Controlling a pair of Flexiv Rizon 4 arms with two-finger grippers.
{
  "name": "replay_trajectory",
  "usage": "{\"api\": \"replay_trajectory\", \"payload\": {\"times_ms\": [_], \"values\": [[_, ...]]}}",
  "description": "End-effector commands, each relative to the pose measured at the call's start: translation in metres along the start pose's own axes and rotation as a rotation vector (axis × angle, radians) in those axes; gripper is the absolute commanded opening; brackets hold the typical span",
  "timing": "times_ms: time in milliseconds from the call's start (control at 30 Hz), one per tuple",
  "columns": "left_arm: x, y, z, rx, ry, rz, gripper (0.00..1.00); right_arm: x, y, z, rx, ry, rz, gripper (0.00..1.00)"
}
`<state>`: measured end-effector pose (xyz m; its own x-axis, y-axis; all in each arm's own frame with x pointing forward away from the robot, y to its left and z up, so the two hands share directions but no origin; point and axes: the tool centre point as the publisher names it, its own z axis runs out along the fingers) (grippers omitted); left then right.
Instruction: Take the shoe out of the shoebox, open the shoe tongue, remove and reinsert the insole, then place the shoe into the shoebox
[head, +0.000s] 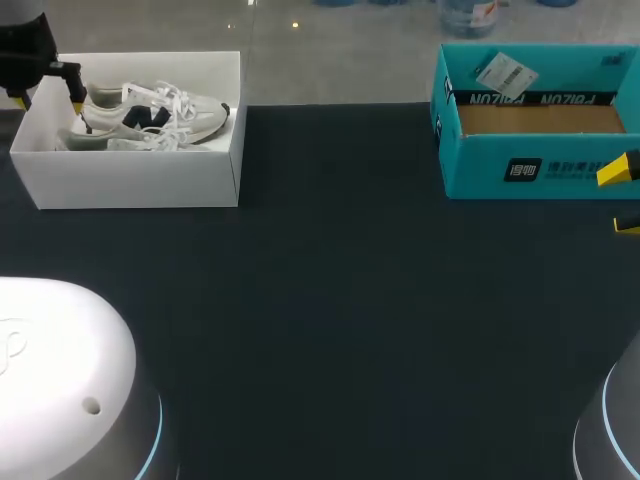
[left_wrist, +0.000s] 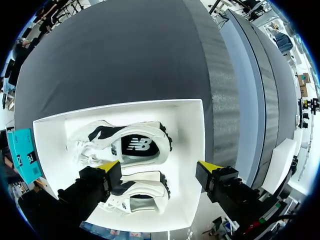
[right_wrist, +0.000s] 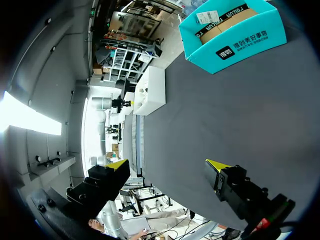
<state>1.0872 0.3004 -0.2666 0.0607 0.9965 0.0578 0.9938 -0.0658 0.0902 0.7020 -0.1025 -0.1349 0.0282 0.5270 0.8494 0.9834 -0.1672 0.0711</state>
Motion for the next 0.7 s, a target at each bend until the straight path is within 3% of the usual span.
{"api": "replay_trajectory", "payload": {"times_ms": [33, 233, 600, 700], "values": [[0.001, 0.004, 0.0, 0.007, 0.0, 0.002, 1.0, 0.0, -0.002, 0.0, -0.003, -0.003, 0.001, 1.0], [0.001, 0.004, 0.0, 0.007, 0.0, 0.002, 1.0, 0.0, -0.002, 0.0, -0.003, -0.003, 0.001, 1.0], [-0.009, 0.004, 0.02, 0.016, -0.003, 0.034, 1.0, 0.0, -0.002, 0.0, -0.003, -0.003, 0.001, 1.0], [-0.006, 0.001, 0.022, 0.013, -0.016, 0.048, 0.87, 0.0, -0.002, 0.0, -0.003, -0.003, 0.001, 1.0]]}}
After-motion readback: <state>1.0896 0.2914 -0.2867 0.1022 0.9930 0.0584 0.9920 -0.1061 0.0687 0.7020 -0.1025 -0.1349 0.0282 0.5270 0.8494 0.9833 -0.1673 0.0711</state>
